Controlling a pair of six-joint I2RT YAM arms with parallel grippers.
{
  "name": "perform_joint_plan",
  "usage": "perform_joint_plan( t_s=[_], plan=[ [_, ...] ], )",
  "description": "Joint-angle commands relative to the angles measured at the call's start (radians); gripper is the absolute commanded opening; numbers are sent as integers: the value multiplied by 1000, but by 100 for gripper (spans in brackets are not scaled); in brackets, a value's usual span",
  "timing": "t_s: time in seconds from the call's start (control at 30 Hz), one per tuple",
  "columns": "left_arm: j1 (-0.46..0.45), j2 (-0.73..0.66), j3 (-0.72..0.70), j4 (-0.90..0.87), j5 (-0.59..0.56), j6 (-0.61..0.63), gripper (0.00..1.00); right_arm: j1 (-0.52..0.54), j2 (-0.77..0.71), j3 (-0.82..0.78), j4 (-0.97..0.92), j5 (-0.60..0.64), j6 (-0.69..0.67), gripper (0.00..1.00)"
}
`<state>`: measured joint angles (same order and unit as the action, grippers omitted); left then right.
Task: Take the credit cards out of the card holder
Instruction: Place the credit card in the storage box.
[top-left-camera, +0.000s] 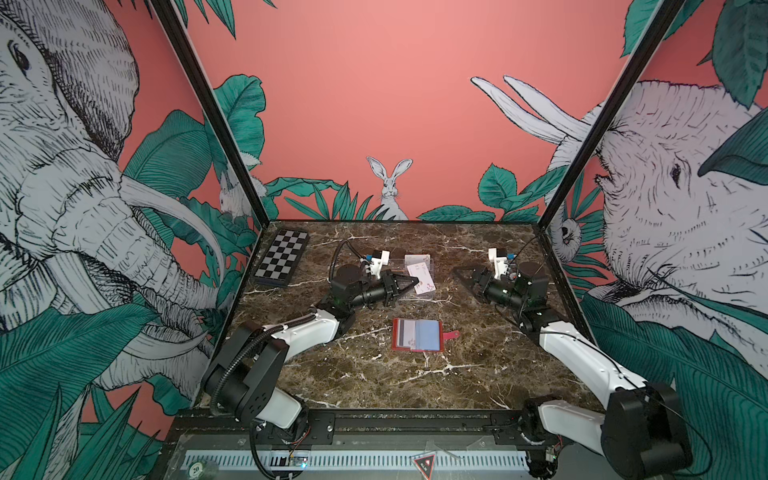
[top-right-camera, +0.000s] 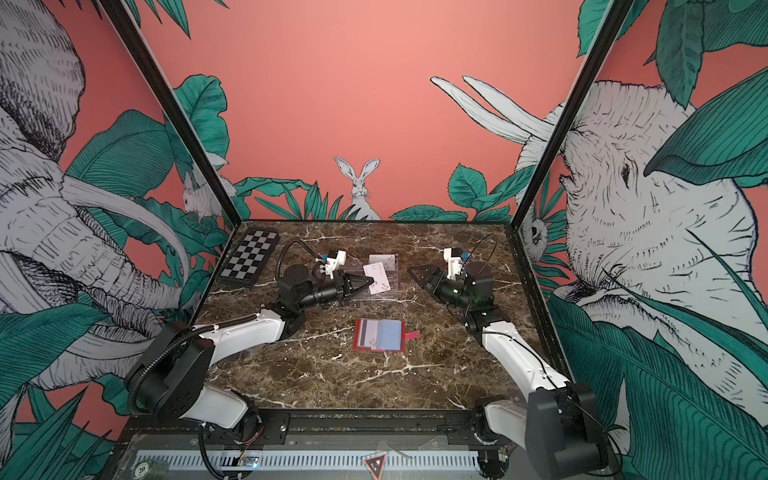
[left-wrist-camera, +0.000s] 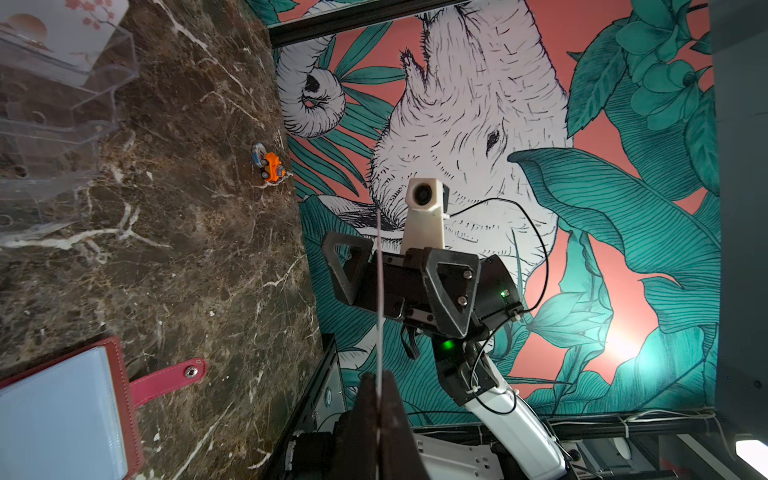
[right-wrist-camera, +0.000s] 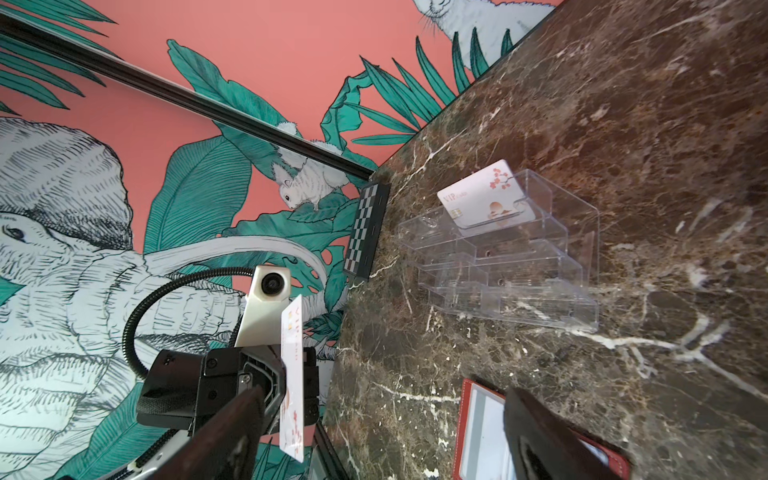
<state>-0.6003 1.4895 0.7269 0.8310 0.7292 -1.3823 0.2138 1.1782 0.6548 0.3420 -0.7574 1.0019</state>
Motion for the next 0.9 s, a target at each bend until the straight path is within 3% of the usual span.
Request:
perform_joint_plan(
  t_s=[0.0,0.4,0.53,0.67,0.87],
  plan=[
    [-19,5,42,10,22,3,0,23,15,15,93,-54,20,85],
    [-51,73,52,92,15,-32,0,142,102,48,154,-45,32,62],
    [-52,77,45,93,14,-30,0,153,119,45,173,-49,45,54],
    [-54,77,40,92,15,-26,0,153,130,37,196,-43,62,37],
    [-55,75,29,95,14,-26,0,153,135,20,241,-45,96,28]
  ],
)
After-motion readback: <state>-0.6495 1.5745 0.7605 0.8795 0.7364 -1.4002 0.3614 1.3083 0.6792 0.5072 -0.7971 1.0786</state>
